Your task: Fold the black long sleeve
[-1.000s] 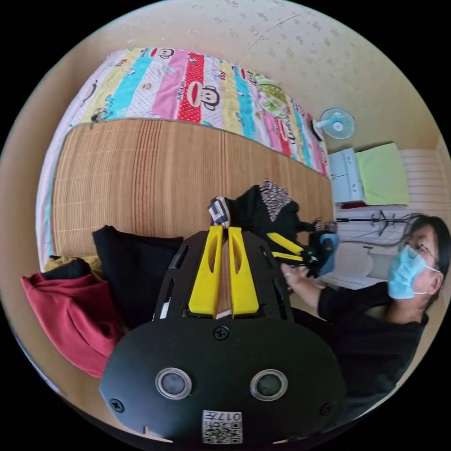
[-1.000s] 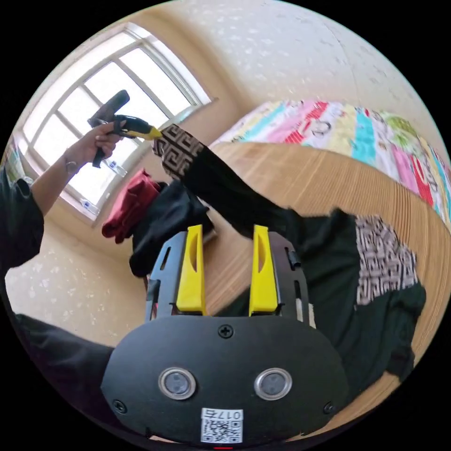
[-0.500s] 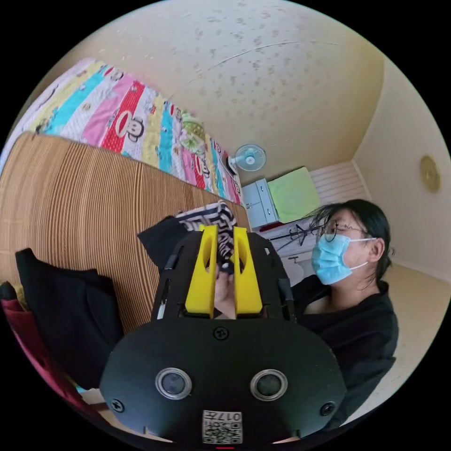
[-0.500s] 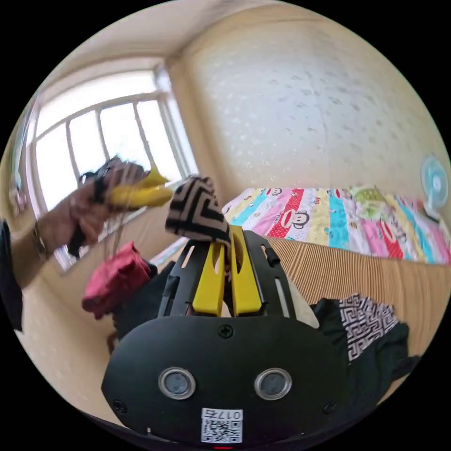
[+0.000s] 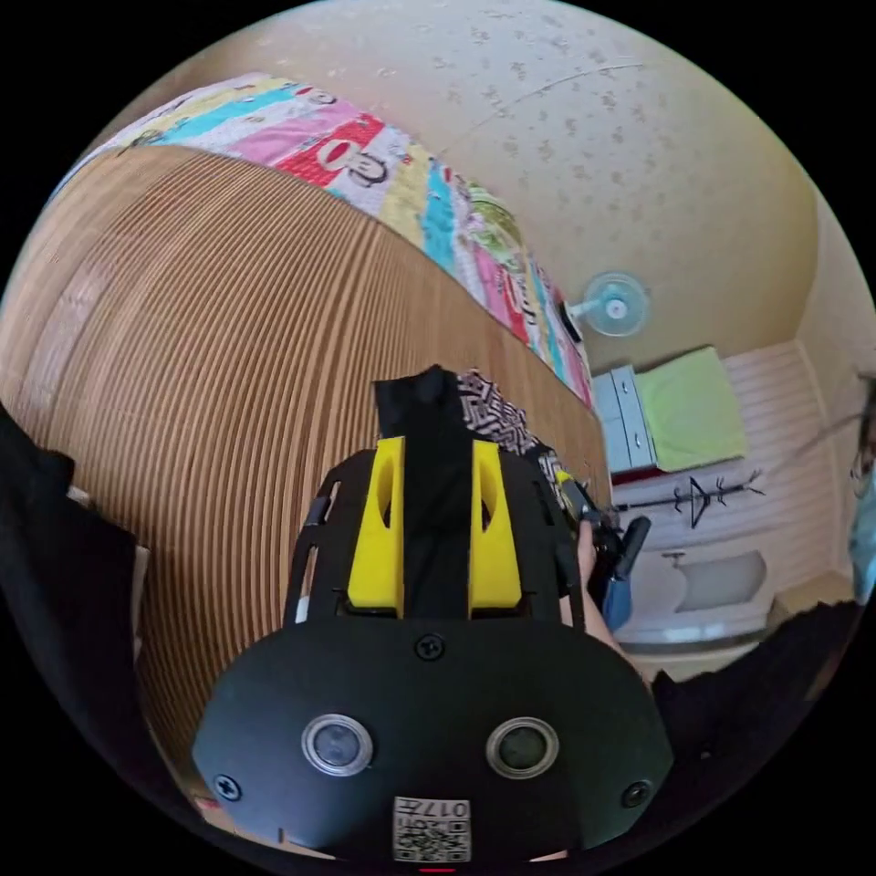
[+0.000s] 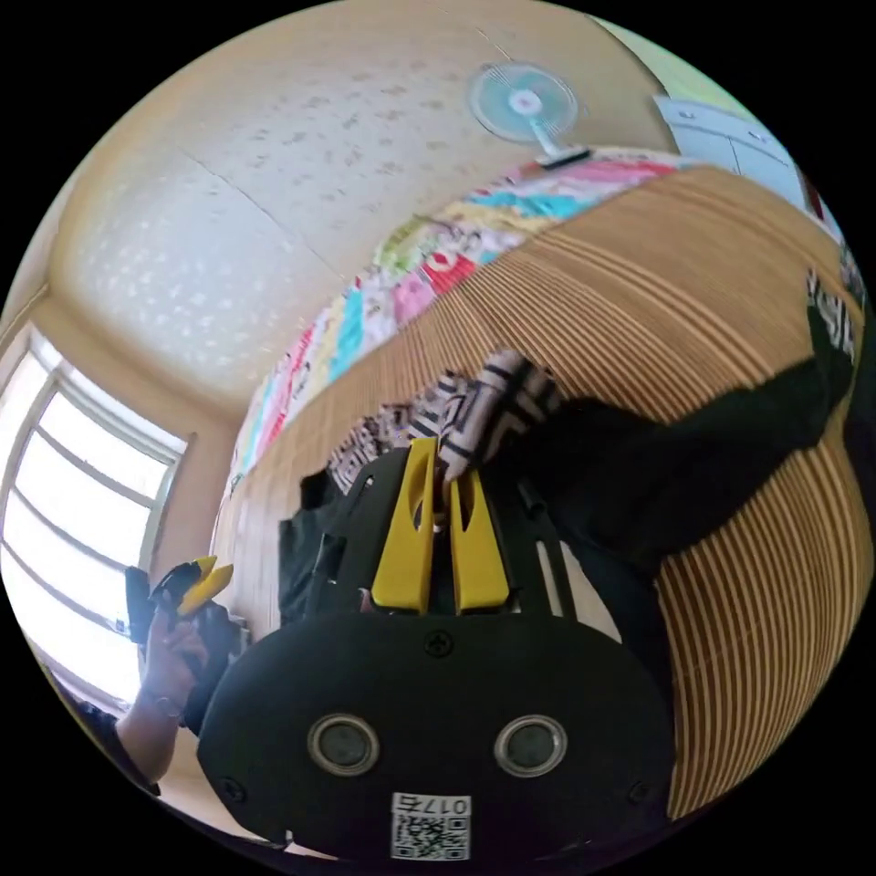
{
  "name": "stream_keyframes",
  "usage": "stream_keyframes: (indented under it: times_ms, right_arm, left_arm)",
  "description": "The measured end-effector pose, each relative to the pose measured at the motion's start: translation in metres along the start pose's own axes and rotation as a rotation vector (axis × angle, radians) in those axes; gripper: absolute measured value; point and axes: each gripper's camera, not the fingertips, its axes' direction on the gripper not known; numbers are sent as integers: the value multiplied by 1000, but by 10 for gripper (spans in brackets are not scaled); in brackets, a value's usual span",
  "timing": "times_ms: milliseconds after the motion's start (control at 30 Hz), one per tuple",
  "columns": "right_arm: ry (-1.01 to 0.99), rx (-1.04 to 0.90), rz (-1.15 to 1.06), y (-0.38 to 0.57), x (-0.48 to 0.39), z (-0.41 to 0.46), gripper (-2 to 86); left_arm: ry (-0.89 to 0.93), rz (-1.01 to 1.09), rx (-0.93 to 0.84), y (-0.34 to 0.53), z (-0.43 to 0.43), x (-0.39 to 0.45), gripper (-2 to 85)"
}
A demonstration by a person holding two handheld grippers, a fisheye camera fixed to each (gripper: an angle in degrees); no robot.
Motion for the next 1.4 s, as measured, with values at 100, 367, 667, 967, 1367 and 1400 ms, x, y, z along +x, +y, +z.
stream_keyframes:
  times_ms: [100, 367, 667, 967, 1367, 1400]
  right_arm:
    - [-111, -9, 126, -1, 21, -11, 86]
    - [-278, 77, 382, -28, 27, -58, 55]
    - [-157, -49, 345, -45, -33, -85, 40]
    - [163, 148, 317, -134, -48, -203, 87]
    - [597, -244, 355, -309, -61, -98, 18]
    - [539, -172, 384, -319, -67, -109, 16]
  left_arm:
    - [-58, -57, -42, -11, 44, -24, 130]
    - [-65, -10, -55, -26, 63, -42, 0]
    - [-77, 11, -105, -37, 54, -88, 3]
    - [-7, -19, 88, 12, 19, -81, 61]
    - [16, 24, -15, 72, 56, -50, 55]
    - [18, 19, -10, 75, 58, -50, 54]
